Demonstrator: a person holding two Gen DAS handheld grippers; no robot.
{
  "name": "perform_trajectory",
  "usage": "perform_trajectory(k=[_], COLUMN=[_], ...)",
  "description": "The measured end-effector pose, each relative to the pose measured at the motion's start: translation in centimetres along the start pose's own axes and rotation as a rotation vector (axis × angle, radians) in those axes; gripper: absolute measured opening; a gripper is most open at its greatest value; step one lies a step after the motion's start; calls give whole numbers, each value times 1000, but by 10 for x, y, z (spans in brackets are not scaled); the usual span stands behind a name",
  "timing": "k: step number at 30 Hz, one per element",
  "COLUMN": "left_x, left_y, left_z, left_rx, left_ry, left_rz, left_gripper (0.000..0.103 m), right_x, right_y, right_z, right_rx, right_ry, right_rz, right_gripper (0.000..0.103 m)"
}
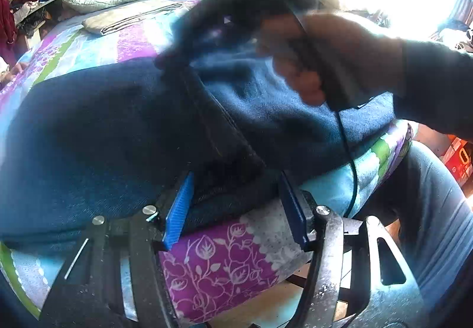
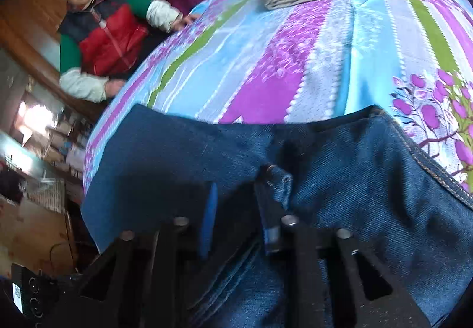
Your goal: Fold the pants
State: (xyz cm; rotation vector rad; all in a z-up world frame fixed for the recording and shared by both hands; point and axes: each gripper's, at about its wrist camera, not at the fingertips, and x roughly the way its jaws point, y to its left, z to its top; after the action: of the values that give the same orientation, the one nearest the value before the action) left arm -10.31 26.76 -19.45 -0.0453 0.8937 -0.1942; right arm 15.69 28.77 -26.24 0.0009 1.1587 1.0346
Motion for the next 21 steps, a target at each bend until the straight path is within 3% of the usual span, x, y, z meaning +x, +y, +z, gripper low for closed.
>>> perform_trajectory(k=[3, 9, 13, 15, 18, 21], left_x=[-34, -98, -95, -77, -67, -75], left_y=[20, 113, 156, 173, 181, 185], left_z=[1, -10, -24, -33, -43, -48], left_rx=[-71, -350, -479, -529, -542, -559], left_ry=[-68, -246, -242, -144, -108, -123], left_rz=[59, 209, 250, 275, 295, 274], left_gripper=[58, 58, 58, 58, 61, 60], right_x=[-14, 11, 62, 104, 143, 131], right_y=[32, 111, 161, 166, 155, 158], right_z=[8, 48, 68, 71, 68, 73], right_rx=[-106, -227, -289, -286, -260, -238], right_ry=[-24, -47, 12, 108, 218, 172], right_rz=[-19, 107, 148, 113, 33, 37], right_gripper=[30, 30, 30, 30, 20, 21])
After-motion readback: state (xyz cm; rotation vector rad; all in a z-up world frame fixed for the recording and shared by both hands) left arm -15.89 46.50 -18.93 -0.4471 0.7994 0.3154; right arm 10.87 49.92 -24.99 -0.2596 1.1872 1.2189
